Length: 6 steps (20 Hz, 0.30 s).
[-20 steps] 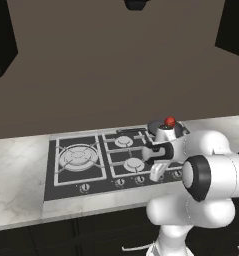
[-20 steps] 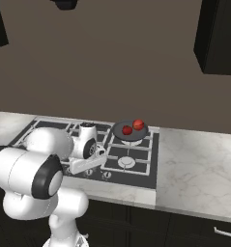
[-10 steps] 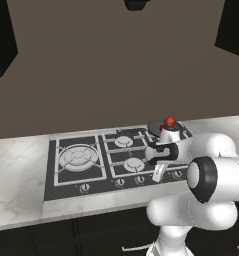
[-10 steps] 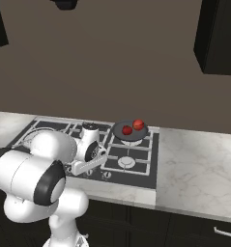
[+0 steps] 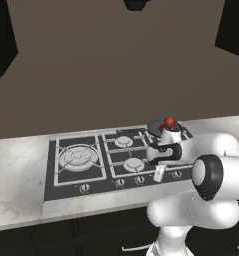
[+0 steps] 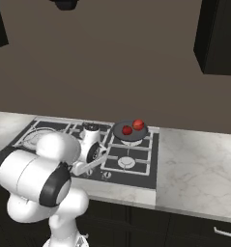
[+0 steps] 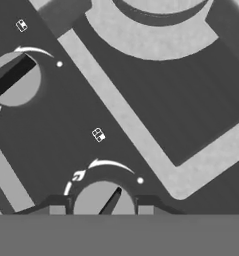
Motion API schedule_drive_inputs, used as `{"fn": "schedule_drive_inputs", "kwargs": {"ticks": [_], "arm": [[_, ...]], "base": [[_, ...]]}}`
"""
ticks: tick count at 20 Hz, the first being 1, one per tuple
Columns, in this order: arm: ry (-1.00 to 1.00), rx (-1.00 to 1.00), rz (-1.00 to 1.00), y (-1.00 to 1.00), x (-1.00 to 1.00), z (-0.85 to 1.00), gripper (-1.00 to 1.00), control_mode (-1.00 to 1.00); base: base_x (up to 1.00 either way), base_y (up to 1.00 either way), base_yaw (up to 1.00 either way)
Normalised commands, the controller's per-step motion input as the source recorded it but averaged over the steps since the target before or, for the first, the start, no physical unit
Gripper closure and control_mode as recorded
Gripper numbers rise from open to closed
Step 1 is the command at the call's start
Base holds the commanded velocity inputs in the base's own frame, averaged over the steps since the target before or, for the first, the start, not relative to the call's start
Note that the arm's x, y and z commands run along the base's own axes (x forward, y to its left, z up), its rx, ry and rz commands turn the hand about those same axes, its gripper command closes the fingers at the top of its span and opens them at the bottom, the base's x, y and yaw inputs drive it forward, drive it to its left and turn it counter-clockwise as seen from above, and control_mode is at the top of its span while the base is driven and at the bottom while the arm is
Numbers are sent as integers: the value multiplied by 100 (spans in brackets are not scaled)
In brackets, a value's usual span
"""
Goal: Place the pan on the rear right burner on the stove. Then place the tomato and the onion in the pan and turn on the rear right burner.
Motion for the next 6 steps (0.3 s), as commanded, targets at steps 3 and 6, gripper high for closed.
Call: {"fn": "schedule_drive_inputs", "kwargs": {"ticks": [3, 6], "arm": [[1, 0, 51, 4, 0, -28, 100, -100], [2, 0, 53, 0, 1, -33, 100, -100]], "base": [[0, 0, 0], [0, 0, 0]]}}
